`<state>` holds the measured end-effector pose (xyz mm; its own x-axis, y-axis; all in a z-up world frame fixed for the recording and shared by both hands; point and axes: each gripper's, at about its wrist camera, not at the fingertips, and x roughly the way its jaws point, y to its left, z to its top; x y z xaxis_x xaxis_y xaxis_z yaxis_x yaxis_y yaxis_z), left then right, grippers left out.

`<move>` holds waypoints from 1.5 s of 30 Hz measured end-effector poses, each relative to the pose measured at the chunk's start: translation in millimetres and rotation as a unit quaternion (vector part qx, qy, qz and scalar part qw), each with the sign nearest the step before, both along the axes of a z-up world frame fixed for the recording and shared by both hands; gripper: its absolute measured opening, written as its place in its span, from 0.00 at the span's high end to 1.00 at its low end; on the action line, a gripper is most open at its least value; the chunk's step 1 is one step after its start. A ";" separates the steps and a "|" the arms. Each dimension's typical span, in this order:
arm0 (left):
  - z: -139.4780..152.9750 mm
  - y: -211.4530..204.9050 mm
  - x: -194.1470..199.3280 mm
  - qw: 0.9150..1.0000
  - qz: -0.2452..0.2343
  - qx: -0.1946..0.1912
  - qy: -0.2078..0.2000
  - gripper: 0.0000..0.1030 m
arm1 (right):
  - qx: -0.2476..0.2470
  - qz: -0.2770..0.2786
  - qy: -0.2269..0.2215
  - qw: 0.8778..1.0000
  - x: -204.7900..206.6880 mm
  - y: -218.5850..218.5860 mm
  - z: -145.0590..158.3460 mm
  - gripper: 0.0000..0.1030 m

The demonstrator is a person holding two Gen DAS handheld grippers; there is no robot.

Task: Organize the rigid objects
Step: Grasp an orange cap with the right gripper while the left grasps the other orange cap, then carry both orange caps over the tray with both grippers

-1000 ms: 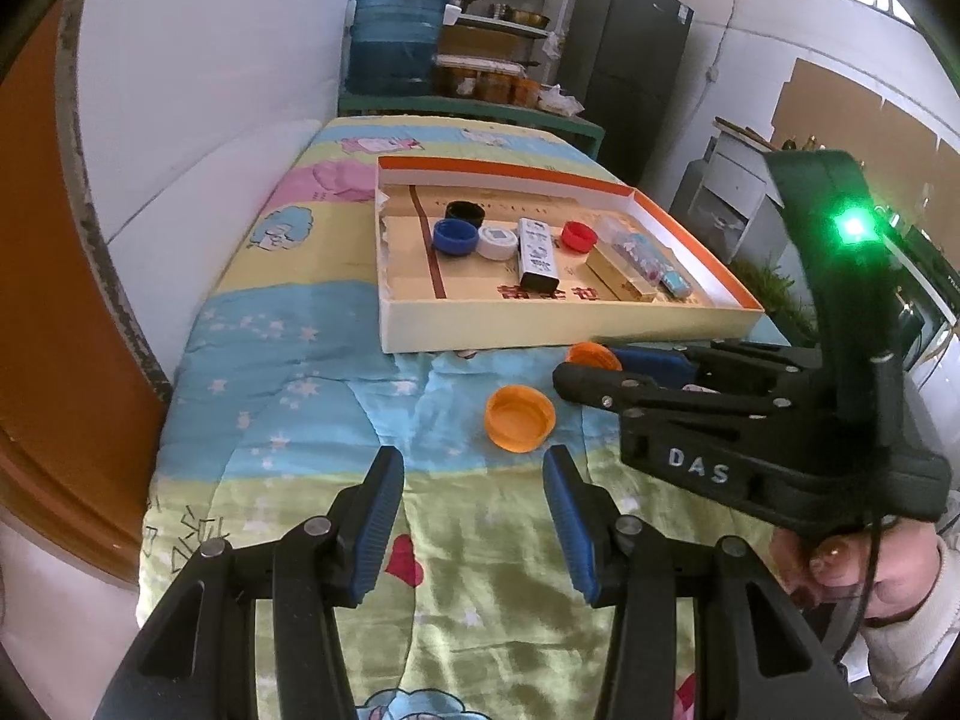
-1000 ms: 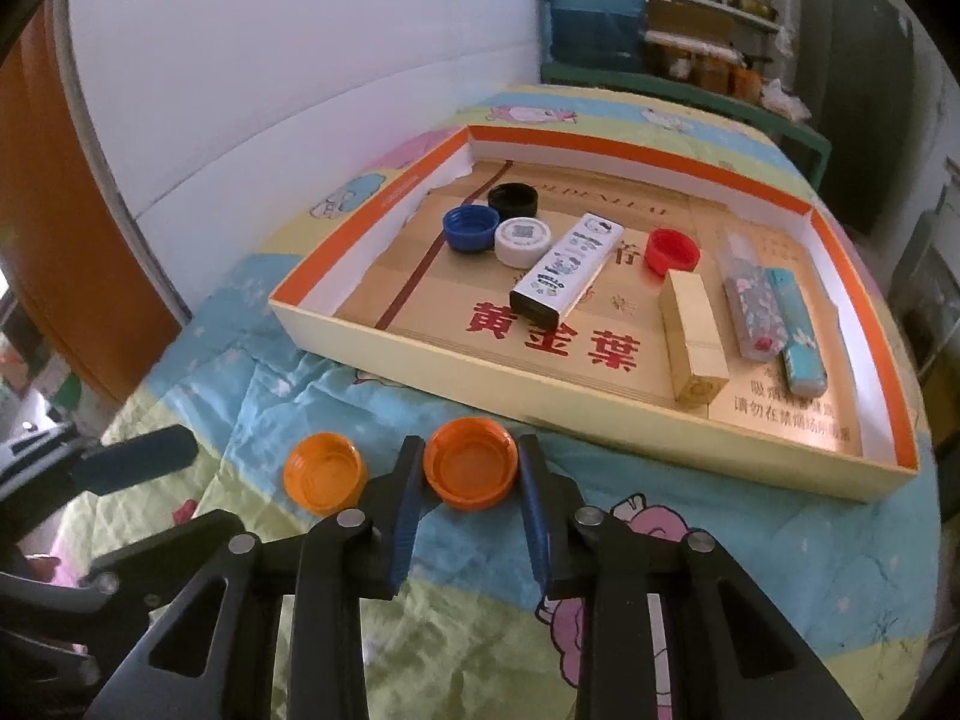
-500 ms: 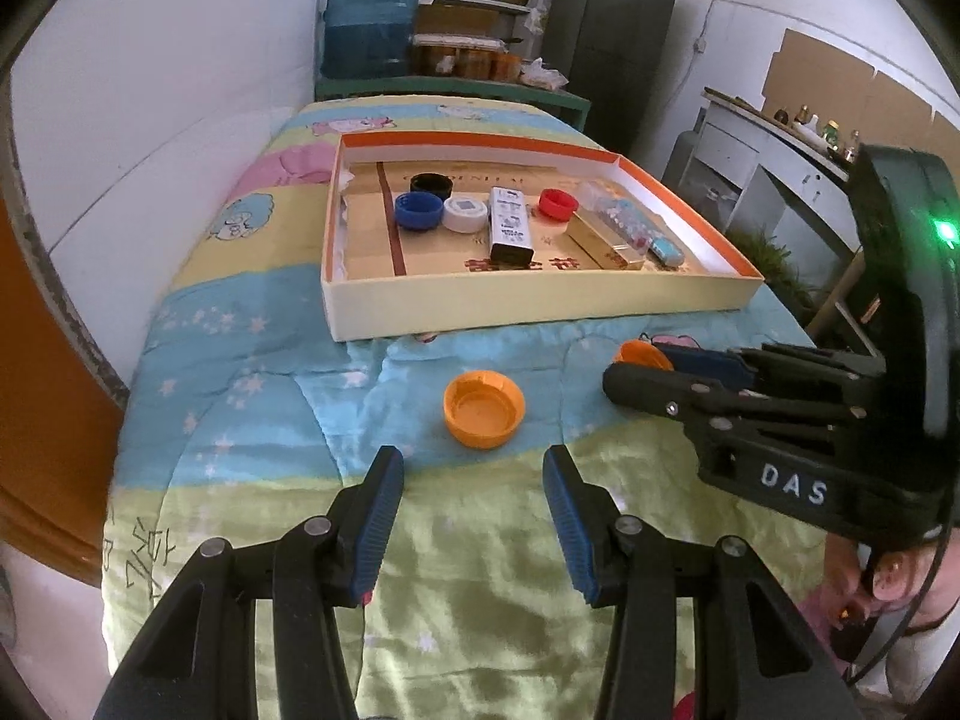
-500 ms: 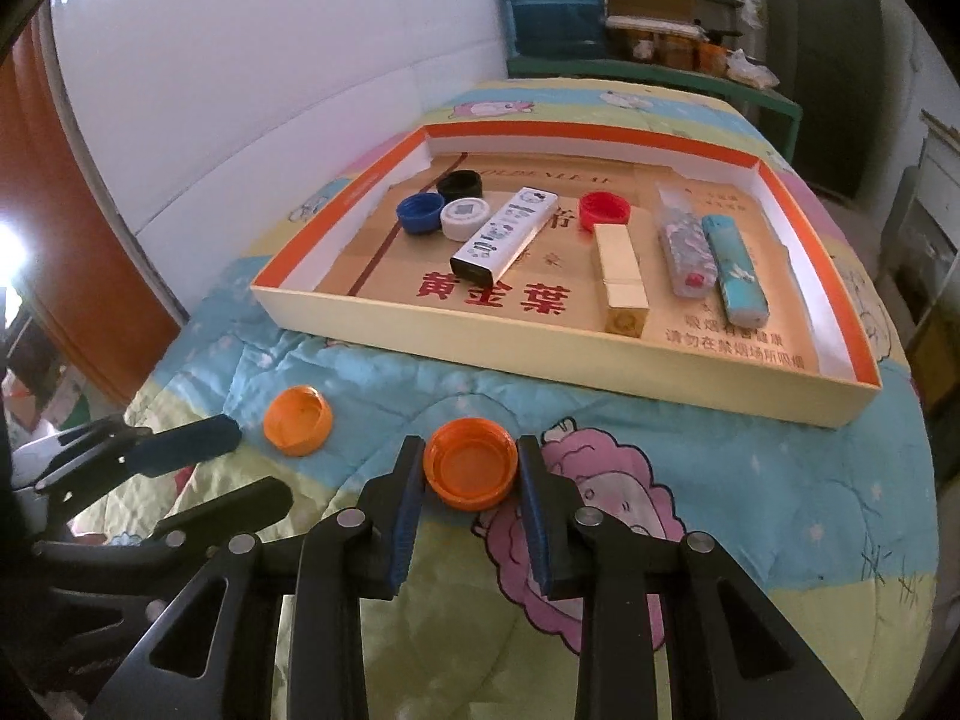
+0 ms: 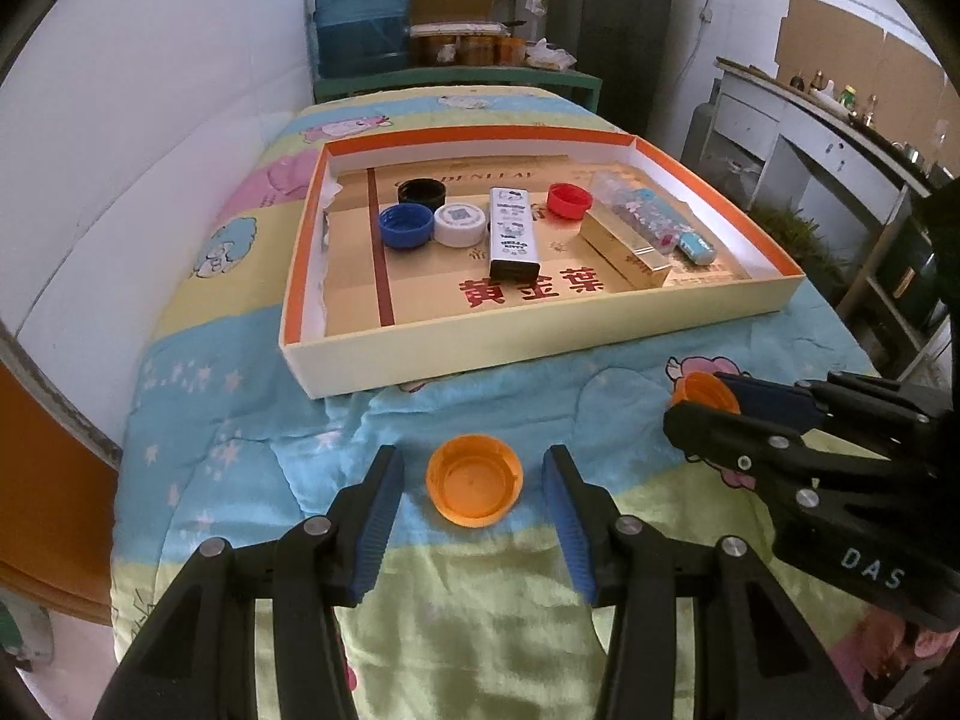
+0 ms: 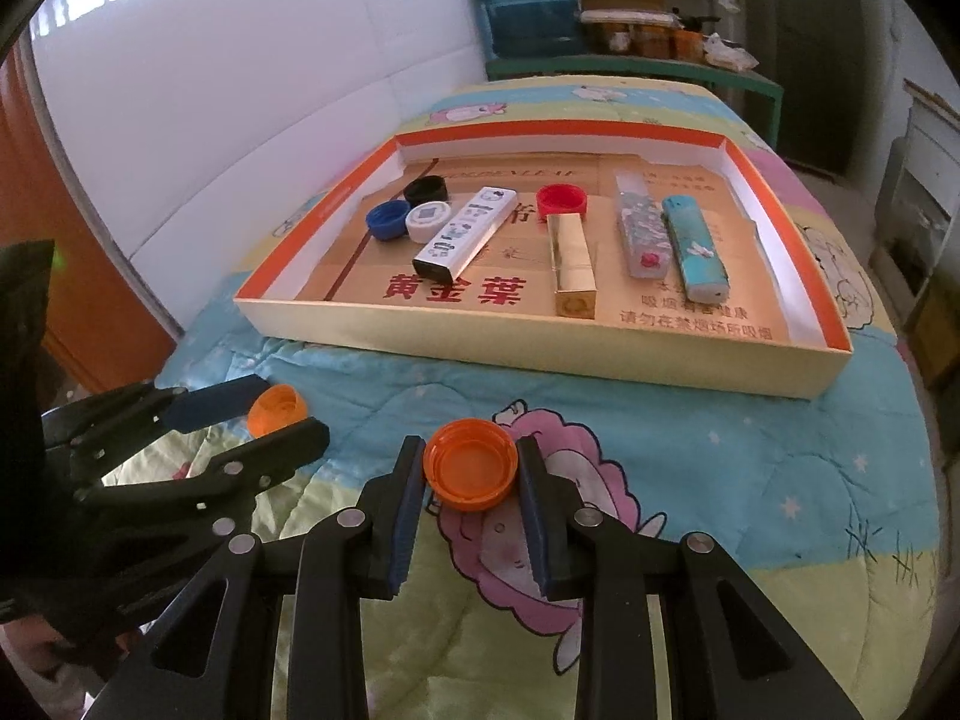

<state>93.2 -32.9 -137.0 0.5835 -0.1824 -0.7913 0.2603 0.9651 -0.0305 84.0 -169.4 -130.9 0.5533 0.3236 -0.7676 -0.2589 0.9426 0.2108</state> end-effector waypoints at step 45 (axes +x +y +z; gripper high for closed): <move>56.5 14.7 17.4 0.997 0.007 -0.064 -0.048 0.70 | 0.006 -0.002 -0.045 0.999 10.9 -1.1 48.0 0.70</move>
